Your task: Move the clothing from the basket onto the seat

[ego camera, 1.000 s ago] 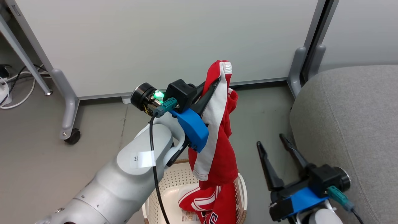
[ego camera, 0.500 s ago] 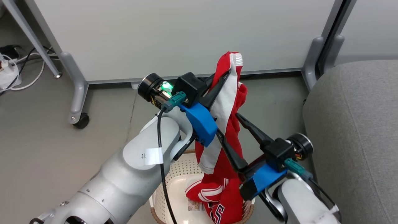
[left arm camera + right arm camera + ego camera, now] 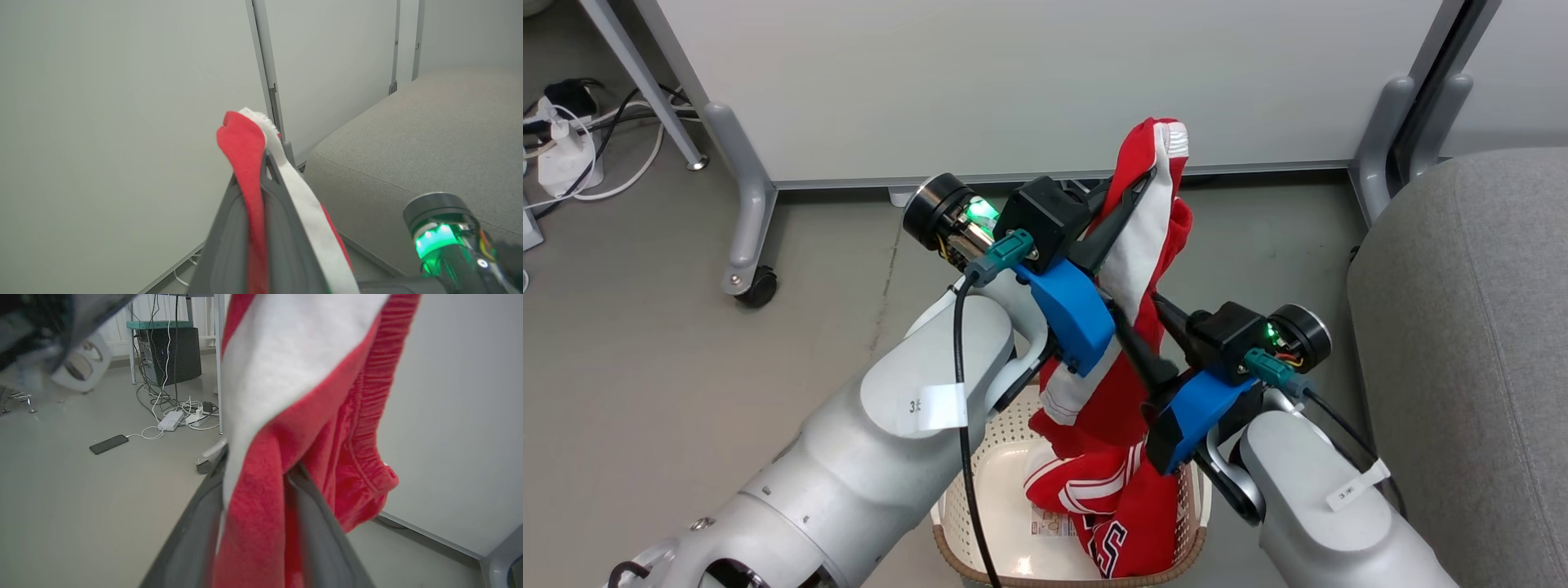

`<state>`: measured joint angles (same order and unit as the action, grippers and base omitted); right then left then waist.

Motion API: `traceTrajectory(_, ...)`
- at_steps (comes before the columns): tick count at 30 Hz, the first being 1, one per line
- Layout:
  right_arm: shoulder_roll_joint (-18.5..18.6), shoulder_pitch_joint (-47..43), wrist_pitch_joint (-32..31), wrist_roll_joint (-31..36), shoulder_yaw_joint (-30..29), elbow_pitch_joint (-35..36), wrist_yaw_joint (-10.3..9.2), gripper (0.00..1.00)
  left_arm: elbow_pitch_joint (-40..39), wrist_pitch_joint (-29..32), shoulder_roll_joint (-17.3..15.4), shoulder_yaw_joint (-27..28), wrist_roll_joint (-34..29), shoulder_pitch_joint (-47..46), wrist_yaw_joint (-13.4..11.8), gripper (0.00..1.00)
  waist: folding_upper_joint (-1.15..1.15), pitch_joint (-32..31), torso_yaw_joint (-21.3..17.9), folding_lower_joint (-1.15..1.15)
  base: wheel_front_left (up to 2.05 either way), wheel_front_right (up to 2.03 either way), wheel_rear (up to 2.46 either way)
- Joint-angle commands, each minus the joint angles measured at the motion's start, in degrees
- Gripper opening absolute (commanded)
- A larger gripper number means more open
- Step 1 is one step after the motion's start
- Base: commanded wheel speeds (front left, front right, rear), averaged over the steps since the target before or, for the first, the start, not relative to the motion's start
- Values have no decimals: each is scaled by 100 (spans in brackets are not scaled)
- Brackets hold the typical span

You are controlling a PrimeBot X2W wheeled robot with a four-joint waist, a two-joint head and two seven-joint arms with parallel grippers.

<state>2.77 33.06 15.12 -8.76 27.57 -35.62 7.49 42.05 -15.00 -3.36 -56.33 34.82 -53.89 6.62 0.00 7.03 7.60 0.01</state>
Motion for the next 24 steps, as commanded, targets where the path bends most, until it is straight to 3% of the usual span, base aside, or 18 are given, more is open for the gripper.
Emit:
traceTrajectory(1,18,162,6,-74,3,-27,1,0,-5,-27,7,33,0,-56,22,0,0,-1,1,-1,0,0,0)
traceTrajectory(15,18,177,6,-120,20,-25,1,0,128,-27,25,120,8,19,39,0,0,-3,-65,-1,0,0,0)
traceTrajectory(16,18,181,6,-114,14,-17,1,0,126,-27,30,124,4,5,42,93,0,3,-69,-1,0,0,0)
traceTrajectory(17,18,186,6,-111,4,-12,1,0,105,-27,34,144,1,-8,40,100,0,9,-71,-1,0,0,0)
traceTrajectory(24,18,143,6,-113,-36,53,1,0,65,-27,36,217,-86,50,18,100,0,32,-78,-1,0,0,0)
